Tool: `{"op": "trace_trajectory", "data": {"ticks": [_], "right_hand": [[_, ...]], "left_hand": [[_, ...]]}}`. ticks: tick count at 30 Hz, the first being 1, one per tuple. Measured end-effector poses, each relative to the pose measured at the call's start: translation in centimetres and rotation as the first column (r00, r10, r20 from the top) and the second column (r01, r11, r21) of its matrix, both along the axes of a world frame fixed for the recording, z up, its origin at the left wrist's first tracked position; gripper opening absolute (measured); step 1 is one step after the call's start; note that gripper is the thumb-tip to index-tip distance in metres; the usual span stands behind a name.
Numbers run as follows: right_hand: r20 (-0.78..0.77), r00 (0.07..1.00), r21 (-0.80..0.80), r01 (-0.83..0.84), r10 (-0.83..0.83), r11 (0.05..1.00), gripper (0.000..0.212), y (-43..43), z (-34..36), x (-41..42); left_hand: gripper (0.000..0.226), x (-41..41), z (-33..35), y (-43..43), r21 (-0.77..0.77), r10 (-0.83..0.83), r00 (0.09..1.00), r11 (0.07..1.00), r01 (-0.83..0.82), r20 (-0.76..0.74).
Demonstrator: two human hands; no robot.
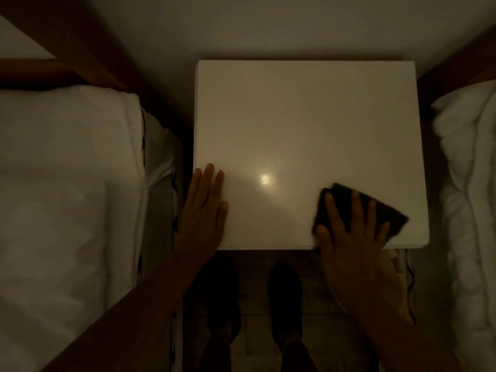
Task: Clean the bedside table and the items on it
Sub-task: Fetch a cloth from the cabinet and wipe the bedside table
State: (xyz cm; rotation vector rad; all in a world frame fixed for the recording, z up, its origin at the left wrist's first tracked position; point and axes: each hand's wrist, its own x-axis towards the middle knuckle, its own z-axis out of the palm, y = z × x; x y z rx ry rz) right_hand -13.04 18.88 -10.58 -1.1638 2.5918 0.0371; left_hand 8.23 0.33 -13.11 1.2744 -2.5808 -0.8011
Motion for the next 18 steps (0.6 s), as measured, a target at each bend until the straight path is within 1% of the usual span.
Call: {"op": "trace_trajectory", "data": {"ticks": [3,6,8,10,12,15,18], "right_hand": [[0.026,0.994,-0.051,-0.107,0.109,0.993,0.059,-3.0,-0.2,5.6],[0.059,0.964,-0.117,-0.25,0.258,0.961,0.065,-6.6,-0.5,11.6],[0.088,0.944,-0.176,-0.298,0.317,0.938,0.07,-8.5,-0.9,14.5],[0.094,0.936,-0.206,-0.315,0.339,0.926,0.076,-9.2,-1.3,15.4],[0.088,0.922,-0.214,-0.353,0.378,0.911,0.078,-9.0,-1.5,14.9],[0.079,0.896,-0.244,-0.409,0.438,0.88,0.074,-8.2,-1.3,12.6],[0.049,0.91,-0.218,-0.393,0.412,0.893,0.066,-5.9,-1.4,8.4]], "left_hand": [[0.055,0.3,0.2,-0.3,0.135,0.019,0.994,0.991,-0.004,-0.108],[0.056,0.5,0.4,-0.3,0.185,0.02,0.981,0.983,0.016,-0.194],[0.058,0.6,0.5,-0.4,0.241,0.066,0.969,0.97,-0.007,-0.236],[0.06,0.5,0.5,-0.4,0.271,0.117,0.962,0.961,-0.047,-0.247],[0.061,0.4,0.3,-0.3,0.261,0.128,0.966,0.963,-0.067,-0.223],[0.06,-0.1,0.1,0.2,0.211,0.142,0.973,0.972,-0.102,-0.182],[0.058,-0.7,0.0,0.5,0.121,0.159,0.98,0.982,-0.145,-0.117]]}}
